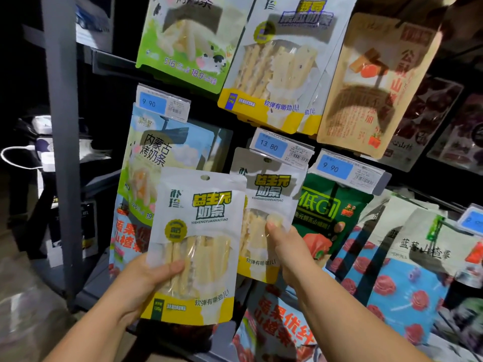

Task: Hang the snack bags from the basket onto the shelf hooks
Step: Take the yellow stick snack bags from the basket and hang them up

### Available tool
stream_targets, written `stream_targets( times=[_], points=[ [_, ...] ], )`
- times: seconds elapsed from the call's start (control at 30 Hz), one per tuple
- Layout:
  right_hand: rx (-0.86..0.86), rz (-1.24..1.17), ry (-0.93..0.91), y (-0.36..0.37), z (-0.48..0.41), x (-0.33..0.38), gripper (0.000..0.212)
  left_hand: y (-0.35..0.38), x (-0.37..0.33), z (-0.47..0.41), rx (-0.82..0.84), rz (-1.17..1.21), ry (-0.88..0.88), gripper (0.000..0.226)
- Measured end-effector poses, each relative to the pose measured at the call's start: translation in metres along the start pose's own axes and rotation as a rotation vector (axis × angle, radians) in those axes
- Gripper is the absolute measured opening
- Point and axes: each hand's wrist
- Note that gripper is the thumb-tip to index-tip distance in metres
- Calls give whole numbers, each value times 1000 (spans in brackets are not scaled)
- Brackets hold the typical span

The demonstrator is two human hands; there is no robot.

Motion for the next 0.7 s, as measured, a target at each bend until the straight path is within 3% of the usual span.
stream_targets(
  times=[0.13, 0.27, 0.37, 0.43, 0.5, 0.63, 0.7],
  points=[
    [-180, 161, -96, -7, 16, -2, 35, 10, 2, -7, -2, 2, 7, 91],
    [-294, 155, -255, -9, 33, -10, 53, 19, 4, -16, 6, 6, -10, 52],
    [-375, 274, -386, -15, 43, -11, 28, 25, 5, -23, 11, -7, -11, 47],
    [-278, 186, -413, -17, 48, -9, 10, 31, 6, -27, 25, -16, -11, 45],
    [-182, 144, -406, -17, 53, -7, 16, 37, 7, -32, 40, -29, -7, 46],
    [-236, 224, -442, -19, 55, -5, 12, 49, 5, -38, 68, -49, -2, 47],
    [-186, 186, -416, -18, 56, -3, 12, 53, 3, -41, 90, -60, -9, 47]
  ],
)
Point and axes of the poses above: each hand's wrist, its own z-axis away from the middle knuckle, its own y-axis out of the palm, x = y × z, and after that the axes turned 10 degrees about z, right-handed
